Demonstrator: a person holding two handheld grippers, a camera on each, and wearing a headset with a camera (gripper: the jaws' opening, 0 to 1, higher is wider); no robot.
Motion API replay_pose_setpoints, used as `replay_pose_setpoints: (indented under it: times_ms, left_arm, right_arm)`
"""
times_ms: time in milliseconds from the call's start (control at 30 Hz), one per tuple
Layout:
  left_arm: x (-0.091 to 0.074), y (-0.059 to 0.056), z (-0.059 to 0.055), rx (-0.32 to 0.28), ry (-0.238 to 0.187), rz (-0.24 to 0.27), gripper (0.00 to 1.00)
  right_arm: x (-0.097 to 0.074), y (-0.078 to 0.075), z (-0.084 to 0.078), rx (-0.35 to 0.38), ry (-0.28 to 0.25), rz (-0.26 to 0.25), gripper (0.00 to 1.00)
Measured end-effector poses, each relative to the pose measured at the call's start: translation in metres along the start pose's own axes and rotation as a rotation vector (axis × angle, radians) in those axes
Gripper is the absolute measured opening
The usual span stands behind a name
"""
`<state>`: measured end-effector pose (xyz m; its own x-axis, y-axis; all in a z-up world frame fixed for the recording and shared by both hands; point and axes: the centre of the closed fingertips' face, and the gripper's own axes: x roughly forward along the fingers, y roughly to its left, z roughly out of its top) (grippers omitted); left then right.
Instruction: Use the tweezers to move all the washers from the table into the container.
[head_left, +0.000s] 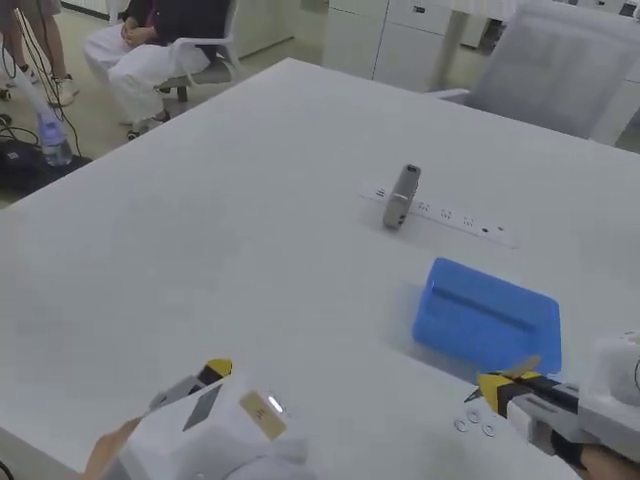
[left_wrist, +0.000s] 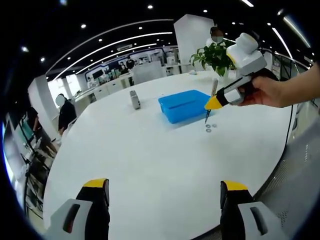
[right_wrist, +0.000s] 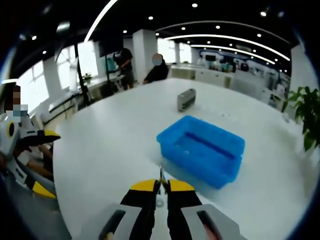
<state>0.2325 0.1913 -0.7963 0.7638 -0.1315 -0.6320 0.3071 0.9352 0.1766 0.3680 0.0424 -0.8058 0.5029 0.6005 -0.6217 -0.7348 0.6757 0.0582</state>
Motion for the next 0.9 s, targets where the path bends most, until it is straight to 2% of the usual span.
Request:
replay_pose_setpoints:
  times_ms: [100, 467, 633, 800, 900]
  left_arm:
    - [0.000, 0.000, 0.000, 0.005, -0.001, 0.001, 0.94]
    - [0.000, -0.001, -0.001, 0.008, 0.010, -0.001, 0.94]
    - [0.000, -0.001, -0.002, 0.010, 0.010, 0.001, 0.94]
    - [0.000, 0.000, -0.002, 0.009, 0.010, 0.003, 0.93]
    - [0.000, 0.000, -0.001, 0.010, 0.009, 0.004, 0.93]
  right_arm:
    - [0.001, -0.001, -0.008, 0.004, 0.019, -0.003, 0.04]
    - [0.002, -0.002, -0.017, 0.020, 0.049, -0.006, 0.04]
    - [0.002, -0.001, -0.016, 0.014, 0.040, -0.010, 0.03]
    - [0.001, 0.003, -0.019, -0.042, 0.036, -0.023, 0.03]
    - [0.001, 0.001, -0.019, -0.026, 0.039, -0.026, 0.02]
